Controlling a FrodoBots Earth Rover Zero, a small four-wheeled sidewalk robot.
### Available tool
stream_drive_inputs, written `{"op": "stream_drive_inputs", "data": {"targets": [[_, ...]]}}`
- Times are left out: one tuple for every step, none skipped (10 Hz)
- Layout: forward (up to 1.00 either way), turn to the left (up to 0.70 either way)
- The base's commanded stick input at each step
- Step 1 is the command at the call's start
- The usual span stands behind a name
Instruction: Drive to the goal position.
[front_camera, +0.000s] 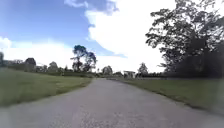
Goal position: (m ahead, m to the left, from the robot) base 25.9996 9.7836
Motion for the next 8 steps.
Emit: {"op": "stream_drive_inputs", "data": {"targets": [[0.7,0.0],[0.7,0.0],[0.7,0.0],[0.7,0.0],[0.7,0.0],[0.7,0.0],[0.7,0.0],[0.7,0.35]]}}
